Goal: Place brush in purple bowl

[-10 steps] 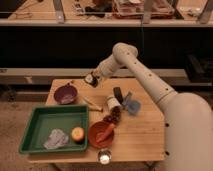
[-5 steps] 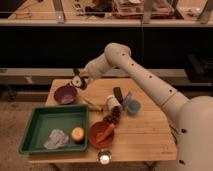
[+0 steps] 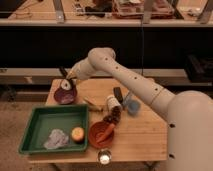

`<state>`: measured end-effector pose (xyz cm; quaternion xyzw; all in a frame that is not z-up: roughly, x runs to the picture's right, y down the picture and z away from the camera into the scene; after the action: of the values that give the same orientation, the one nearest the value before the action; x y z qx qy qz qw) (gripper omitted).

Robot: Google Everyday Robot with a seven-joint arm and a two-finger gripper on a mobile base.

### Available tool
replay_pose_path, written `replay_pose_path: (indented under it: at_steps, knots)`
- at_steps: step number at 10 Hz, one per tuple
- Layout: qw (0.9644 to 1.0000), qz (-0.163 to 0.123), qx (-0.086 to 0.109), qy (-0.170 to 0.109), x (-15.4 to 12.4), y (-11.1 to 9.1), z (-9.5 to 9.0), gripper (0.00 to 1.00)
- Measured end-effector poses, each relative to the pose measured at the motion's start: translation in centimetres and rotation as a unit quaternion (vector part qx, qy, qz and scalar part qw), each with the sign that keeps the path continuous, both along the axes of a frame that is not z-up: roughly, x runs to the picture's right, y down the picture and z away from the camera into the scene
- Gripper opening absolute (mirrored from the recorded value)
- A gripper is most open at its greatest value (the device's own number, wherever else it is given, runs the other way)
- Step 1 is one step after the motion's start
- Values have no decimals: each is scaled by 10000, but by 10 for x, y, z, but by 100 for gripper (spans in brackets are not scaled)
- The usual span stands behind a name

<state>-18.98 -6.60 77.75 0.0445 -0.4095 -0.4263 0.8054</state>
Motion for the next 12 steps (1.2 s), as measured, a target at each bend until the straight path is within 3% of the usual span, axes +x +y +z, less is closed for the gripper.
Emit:
replay_pose_path:
  at_steps: [3,10,12]
  knots:
    - [9989,-167,441,-25,-17,0,20,0]
    - [9982,-292,524,38,-19,4,26,0]
    - [9944,-498,916,180,-19,8,26,0]
